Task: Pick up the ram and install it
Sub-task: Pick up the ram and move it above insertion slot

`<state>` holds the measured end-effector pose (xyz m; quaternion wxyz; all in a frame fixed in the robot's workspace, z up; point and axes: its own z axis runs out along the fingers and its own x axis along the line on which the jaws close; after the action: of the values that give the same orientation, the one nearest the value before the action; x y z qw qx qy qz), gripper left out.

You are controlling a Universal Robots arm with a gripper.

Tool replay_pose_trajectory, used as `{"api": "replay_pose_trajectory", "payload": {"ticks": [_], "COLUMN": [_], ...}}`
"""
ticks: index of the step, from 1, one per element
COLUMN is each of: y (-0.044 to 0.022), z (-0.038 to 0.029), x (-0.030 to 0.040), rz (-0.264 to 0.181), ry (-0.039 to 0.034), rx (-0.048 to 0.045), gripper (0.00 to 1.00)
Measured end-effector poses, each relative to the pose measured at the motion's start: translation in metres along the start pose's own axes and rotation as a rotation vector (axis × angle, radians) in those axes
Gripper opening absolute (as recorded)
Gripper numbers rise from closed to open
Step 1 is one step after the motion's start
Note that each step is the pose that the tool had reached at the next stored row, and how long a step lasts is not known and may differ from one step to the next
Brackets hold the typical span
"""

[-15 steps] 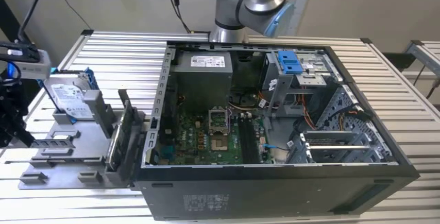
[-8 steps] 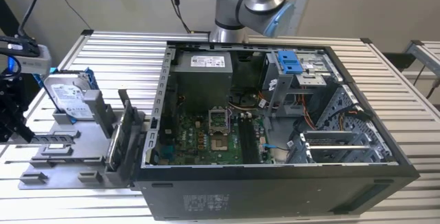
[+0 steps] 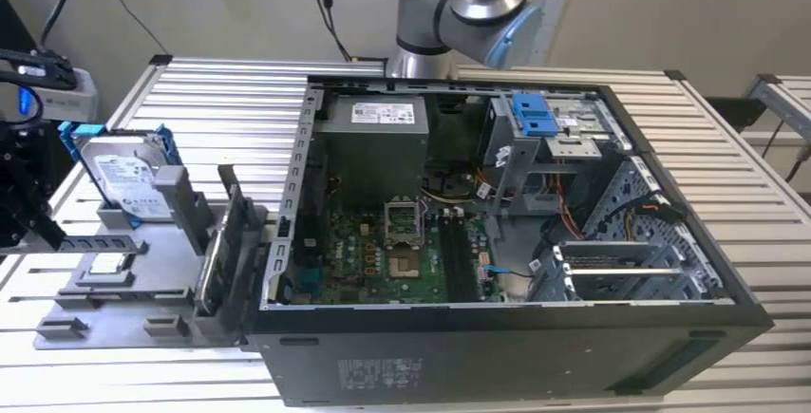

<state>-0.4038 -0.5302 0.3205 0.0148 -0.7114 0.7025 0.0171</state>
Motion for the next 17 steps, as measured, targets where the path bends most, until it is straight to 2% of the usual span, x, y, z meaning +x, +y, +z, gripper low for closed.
{"api": "replay_pose_trajectory", "payload": {"ticks": [8, 17], "y": [0.0, 0.0001], "z": [-0.0097, -0.0236], "x": [-0.0027, -0.0042], "rz": [0.0, 0.0], "ry": [-0.0002, -0.0002], "rx": [0.0002, 0.0002], "gripper": [0.14, 0.14]}}
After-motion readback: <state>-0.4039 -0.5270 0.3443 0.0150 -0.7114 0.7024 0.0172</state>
